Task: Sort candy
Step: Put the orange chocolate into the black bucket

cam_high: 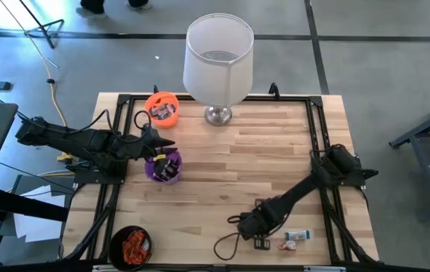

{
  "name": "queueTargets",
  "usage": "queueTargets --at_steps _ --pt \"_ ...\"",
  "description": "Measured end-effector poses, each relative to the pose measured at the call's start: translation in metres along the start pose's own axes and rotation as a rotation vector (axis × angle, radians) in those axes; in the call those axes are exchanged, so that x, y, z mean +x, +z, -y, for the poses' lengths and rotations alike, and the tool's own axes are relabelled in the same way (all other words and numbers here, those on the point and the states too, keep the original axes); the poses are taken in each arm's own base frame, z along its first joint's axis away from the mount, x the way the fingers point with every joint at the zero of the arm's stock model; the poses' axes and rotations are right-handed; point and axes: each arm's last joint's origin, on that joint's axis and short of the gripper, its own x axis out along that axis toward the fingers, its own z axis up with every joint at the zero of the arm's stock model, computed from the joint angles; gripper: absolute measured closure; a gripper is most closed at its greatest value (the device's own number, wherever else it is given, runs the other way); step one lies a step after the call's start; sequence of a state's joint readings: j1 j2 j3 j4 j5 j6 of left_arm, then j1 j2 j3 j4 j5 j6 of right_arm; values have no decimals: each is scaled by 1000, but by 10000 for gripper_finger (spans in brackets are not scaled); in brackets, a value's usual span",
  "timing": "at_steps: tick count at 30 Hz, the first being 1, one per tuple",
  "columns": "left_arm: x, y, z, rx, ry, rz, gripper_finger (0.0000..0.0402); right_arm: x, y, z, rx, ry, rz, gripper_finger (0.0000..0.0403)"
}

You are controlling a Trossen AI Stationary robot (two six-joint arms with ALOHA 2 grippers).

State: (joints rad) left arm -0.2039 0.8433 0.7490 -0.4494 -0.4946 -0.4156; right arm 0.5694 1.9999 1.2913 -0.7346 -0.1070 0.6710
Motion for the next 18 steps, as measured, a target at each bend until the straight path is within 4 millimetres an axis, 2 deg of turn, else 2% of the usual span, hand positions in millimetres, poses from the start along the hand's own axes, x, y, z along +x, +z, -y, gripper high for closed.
queueTargets --at_steps 11,18 --pt "0 -1 0 8 -19 -11 292 -32 34 18 -105 -274 164 399" --pt "0 0 0 3 -19 -11 292 -49 53 29 -112 -323 220 399"
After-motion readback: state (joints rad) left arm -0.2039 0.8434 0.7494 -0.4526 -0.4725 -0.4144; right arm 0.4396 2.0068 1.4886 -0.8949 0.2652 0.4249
